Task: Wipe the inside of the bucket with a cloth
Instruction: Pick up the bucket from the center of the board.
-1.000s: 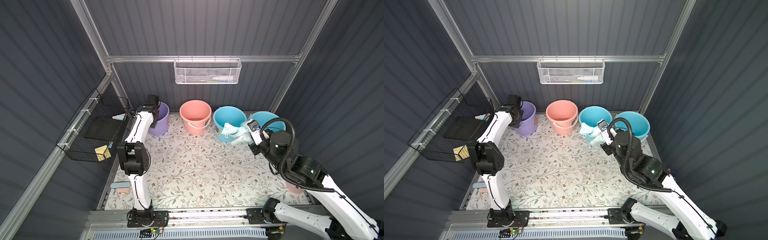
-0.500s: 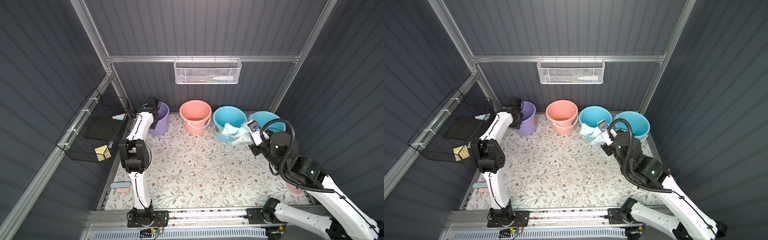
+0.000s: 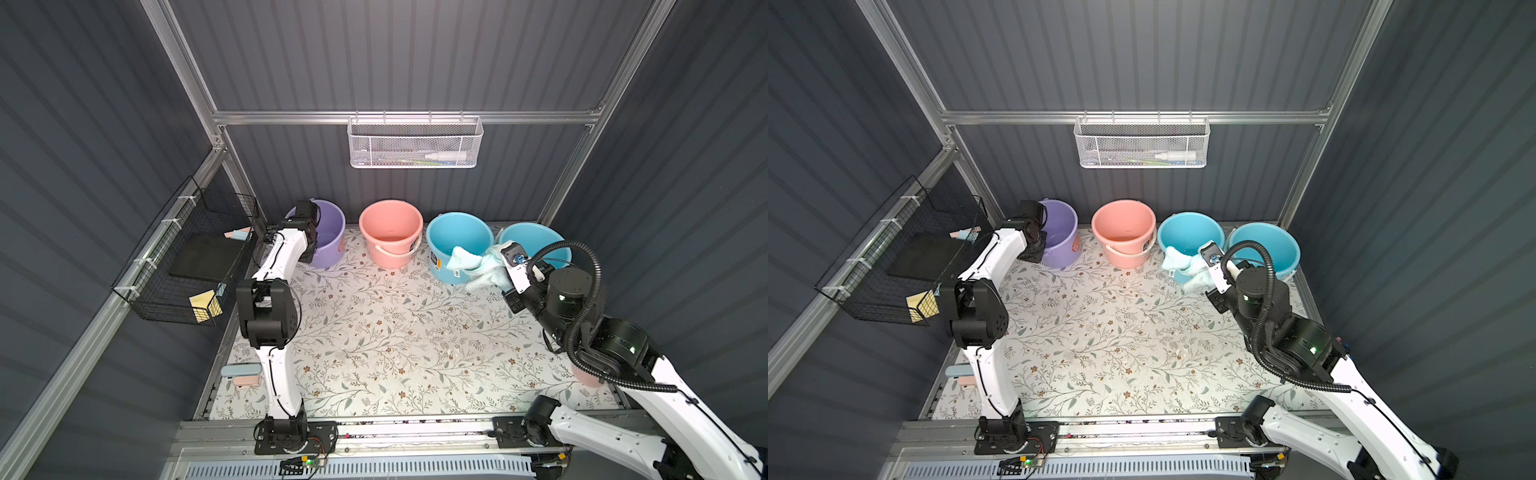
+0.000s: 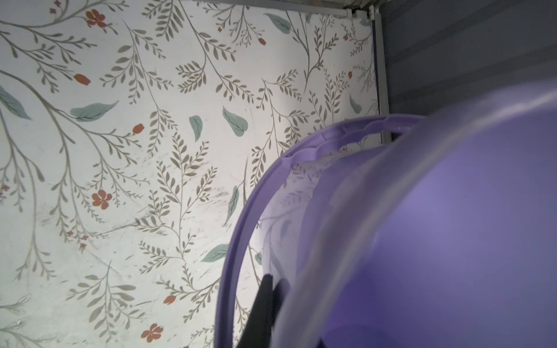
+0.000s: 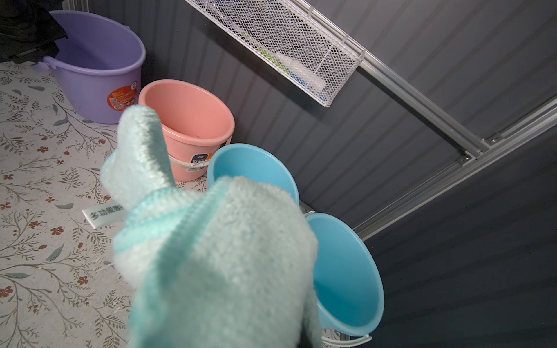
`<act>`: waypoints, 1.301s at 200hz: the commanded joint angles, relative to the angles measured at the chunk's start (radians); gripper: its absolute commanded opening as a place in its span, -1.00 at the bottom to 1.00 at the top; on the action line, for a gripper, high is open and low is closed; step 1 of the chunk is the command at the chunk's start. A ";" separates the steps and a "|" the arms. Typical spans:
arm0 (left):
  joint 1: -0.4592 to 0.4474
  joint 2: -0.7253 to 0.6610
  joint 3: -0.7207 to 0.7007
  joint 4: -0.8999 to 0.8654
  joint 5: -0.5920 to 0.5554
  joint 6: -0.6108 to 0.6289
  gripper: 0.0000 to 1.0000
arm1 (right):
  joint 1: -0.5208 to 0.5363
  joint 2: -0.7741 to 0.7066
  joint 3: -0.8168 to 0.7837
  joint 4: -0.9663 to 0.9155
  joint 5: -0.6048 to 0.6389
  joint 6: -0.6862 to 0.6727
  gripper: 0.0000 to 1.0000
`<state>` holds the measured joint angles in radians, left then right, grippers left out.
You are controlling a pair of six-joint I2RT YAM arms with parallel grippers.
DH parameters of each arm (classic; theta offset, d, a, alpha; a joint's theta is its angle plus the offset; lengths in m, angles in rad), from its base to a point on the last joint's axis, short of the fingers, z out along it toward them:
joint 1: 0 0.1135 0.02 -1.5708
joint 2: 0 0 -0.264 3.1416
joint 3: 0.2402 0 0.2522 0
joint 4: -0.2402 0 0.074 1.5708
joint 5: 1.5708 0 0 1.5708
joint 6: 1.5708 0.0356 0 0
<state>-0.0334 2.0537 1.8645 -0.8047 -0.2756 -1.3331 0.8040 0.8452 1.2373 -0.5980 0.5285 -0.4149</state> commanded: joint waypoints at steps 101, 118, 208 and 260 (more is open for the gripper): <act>-0.003 -0.465 -0.369 0.085 0.096 0.139 -1.00 | -0.002 -0.035 -0.029 0.026 0.017 -0.009 -1.00; -0.006 -0.546 -0.439 0.102 0.118 0.176 -1.00 | -0.001 -0.027 -0.025 0.036 0.015 -0.014 -1.00; -0.008 -0.923 -0.907 0.331 0.488 0.266 -1.00 | -0.002 0.025 0.034 0.028 -0.026 -0.022 -1.00; -0.008 -0.889 -0.893 0.343 0.647 0.588 -1.00 | -0.002 0.037 0.073 -0.017 -0.033 0.002 -1.00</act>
<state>-0.0395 1.1530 0.9195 -0.5205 0.2543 -0.9665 0.8040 0.8787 1.2758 -0.5987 0.5014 -0.4286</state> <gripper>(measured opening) 0.119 0.068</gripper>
